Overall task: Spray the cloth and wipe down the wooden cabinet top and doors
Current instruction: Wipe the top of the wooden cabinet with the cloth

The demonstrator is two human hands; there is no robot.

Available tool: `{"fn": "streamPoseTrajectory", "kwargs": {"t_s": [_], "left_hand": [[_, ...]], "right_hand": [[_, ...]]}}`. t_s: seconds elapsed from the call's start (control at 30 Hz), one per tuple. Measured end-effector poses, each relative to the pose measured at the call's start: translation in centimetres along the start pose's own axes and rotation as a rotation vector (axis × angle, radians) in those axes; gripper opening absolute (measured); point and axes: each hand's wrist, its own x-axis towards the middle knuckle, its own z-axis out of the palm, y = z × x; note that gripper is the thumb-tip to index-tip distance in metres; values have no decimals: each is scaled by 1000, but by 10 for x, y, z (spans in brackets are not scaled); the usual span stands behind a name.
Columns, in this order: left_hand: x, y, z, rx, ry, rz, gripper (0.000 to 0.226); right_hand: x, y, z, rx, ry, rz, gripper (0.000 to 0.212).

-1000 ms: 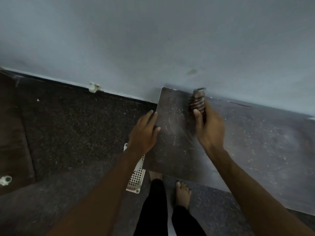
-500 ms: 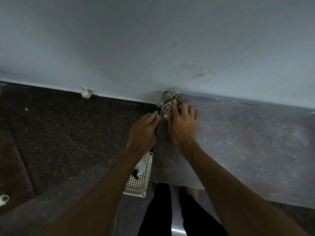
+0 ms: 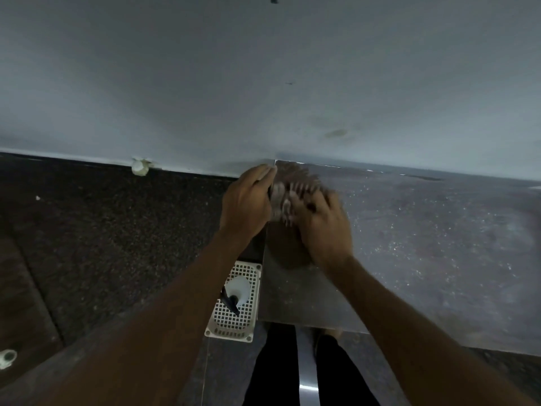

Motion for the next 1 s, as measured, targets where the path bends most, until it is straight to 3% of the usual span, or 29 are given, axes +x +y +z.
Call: {"fn": "streamPoseTrajectory", "kwargs": {"t_s": [0.17,0.37,0.47,0.57,0.7,0.87,1.0], "left_hand": [[3,-1,0,85,9,-26,46],[9,-13,10,36,14,121,41],[19,-15,5,9,-74,166,60],[24,-12,-1,50,-179,179,72],[30,-15,-3,0,-165,150,57],[32,-21,-5,-3,-131,131,49],[33,-21,-7,19,-196,220,52]], "right_hand": [[77,-8,-22,-41,-38,50,58],[24,-22,-7,6,-78,39,68],[-17,-30,8,24,-149,13,83],[-31,-32,13,53,-110,33,79],[6,-32,4,88,-74,62,80],[76,-33,-3,26,37,106,57],[56,-36,-3,14,97,59,50]]}}
